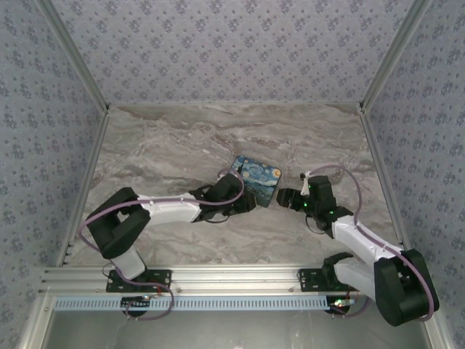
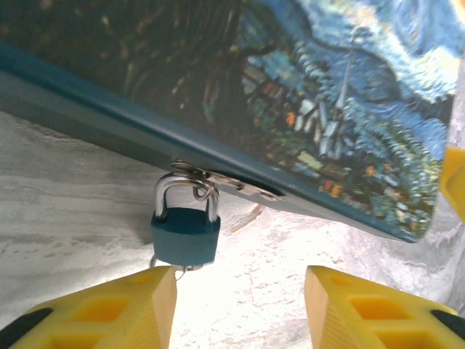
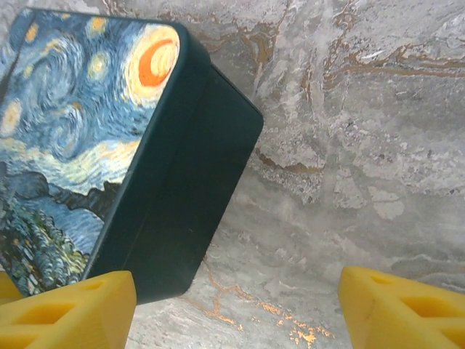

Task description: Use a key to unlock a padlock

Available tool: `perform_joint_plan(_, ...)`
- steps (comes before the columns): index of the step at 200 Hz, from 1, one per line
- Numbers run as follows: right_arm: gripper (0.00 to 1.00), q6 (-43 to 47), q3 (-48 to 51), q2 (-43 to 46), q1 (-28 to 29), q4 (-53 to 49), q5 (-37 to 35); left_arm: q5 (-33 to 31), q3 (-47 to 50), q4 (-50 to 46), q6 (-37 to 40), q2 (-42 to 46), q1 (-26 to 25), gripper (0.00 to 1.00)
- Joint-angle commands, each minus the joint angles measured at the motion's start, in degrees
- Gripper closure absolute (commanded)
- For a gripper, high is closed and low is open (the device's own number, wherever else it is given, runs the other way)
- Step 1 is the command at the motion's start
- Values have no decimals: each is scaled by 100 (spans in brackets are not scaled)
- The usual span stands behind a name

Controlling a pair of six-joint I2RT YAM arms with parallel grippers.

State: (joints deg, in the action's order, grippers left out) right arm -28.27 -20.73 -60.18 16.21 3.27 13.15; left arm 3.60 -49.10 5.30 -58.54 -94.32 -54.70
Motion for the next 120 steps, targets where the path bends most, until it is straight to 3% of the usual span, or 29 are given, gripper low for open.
perform_joint_plan(1,20,-190,-177,-7,-193,203,547,-34,-138,-368,272,621,219,46)
perform_joint_plan(39,6,-427,-242,-258,-346,479,909,-218,-64,-1166,813,1353,1027,31)
perform_joint_plan(60,1,-555,-381,-563,-390,565,1012,28,-66,-1295,1075,1485,1655,24)
perform_joint_plan(89,0,-695,-681,-1028,-383,689,1150,772,-267,-1053,1412,1162,2341,17)
perform_joint_plan(120,0,-649,-1171,-1638,-304,636,1249,1385,-690,-669,1611,403,2568,16)
